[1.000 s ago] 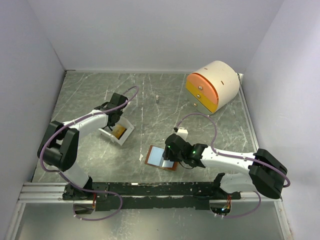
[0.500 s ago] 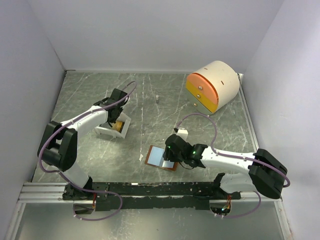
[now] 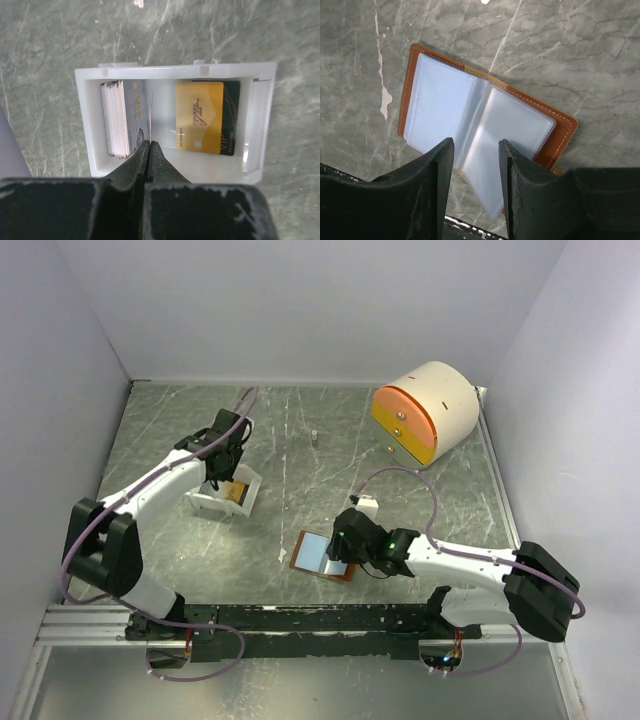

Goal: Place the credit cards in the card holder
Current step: Pick up the credit card from the storage box, then insert the credit card into the card holder.

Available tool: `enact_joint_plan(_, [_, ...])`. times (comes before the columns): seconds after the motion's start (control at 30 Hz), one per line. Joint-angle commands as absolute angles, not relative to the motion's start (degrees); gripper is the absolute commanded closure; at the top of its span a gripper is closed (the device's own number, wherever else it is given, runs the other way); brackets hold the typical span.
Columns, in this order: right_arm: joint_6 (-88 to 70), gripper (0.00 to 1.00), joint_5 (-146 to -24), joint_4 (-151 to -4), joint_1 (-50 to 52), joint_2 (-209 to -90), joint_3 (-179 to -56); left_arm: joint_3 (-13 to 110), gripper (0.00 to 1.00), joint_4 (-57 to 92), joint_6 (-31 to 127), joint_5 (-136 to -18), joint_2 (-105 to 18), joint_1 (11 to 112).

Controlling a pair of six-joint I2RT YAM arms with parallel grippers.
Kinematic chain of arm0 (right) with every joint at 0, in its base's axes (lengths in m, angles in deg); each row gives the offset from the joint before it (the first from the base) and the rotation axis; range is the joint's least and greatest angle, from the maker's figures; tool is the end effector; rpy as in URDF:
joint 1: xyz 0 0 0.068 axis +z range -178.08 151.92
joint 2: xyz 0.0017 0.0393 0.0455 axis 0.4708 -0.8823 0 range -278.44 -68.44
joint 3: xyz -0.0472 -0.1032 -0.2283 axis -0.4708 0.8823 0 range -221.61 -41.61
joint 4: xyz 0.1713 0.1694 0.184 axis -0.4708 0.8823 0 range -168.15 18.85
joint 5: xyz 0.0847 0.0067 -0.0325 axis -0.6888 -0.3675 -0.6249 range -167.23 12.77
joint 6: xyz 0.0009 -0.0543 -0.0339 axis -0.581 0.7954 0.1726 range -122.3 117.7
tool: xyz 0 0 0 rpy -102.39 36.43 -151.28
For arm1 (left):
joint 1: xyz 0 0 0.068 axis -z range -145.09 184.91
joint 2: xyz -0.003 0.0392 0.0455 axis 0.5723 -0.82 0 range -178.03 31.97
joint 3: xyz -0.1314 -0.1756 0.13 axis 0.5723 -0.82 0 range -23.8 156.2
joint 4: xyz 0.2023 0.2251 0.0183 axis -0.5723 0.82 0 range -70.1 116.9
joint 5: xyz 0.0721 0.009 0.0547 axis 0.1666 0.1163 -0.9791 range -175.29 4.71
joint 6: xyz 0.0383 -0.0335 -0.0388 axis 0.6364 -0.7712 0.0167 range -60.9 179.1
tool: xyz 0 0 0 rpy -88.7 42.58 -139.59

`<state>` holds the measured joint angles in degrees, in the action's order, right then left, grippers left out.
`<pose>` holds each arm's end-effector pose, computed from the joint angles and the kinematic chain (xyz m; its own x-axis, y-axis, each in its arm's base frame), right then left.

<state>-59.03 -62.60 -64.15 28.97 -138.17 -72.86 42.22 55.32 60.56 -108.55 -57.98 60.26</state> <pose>0.1590 0.2221 0.1141 -0.8456 0.1828 -0.5016 -0.0389 0.9160 0.3994 0.3422 -0.1404 0.1937 -0.7719 0.3916 -0.5009 0.2311 0.9067 0.3527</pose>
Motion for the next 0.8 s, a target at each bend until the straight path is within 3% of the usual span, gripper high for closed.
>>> enact_joint_plan(0.0, [-58.62,0.59,-63.15,-64.93,28.54,-135.81,-71.49,42.87,0.93,54.86,56.42,-105.69,-51.99,60.53])
enact_joint_plan(0.37, [-57.46,0.59,-62.90,-62.70,26.91,-135.50,-71.94,41.27,0.93,52.48,47.18,-96.59,-43.12,60.57])
enact_joint_plan(0.6, [-56.66,0.65,-63.10,-62.16,25.25,-133.23,-70.31,34.96,0.93,46.24,33.26,-77.70,-37.08,60.53])
enact_joint_plan(0.77, [-56.12,0.68,-63.46,-61.54,24.83,-134.11,-69.77,28.34,0.93,41.53,23.19,-70.63,-35.28,61.72])
